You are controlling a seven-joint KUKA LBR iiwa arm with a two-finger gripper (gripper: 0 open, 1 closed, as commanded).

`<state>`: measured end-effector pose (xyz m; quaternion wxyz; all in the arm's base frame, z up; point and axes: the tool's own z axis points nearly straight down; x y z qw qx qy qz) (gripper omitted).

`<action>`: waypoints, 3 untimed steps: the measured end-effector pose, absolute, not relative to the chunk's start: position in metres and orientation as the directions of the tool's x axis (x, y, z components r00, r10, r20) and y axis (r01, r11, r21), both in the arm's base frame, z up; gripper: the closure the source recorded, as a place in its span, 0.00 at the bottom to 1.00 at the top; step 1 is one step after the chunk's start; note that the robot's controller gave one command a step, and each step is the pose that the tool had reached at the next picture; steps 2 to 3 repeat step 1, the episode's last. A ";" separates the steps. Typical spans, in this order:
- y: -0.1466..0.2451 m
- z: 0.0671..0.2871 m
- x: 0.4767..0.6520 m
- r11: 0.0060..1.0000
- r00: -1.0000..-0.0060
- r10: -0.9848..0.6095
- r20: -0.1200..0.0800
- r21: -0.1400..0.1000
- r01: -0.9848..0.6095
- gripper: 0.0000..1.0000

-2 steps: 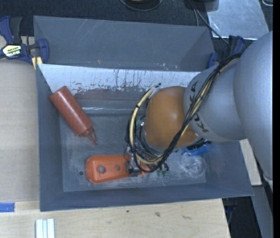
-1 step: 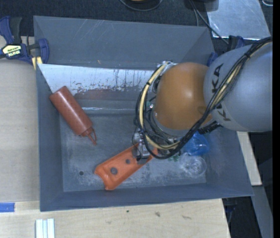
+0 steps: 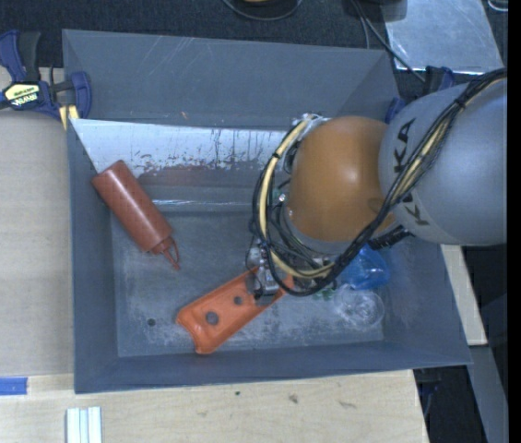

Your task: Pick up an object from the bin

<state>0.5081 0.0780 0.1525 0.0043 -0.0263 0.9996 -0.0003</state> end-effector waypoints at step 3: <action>0.086 0.292 0.508 0.996 -0.996 -0.085 -0.011 -0.001 -0.085 1.00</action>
Offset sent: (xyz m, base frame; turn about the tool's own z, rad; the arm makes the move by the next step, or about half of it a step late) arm 0.0000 0.0000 0.0000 0.0000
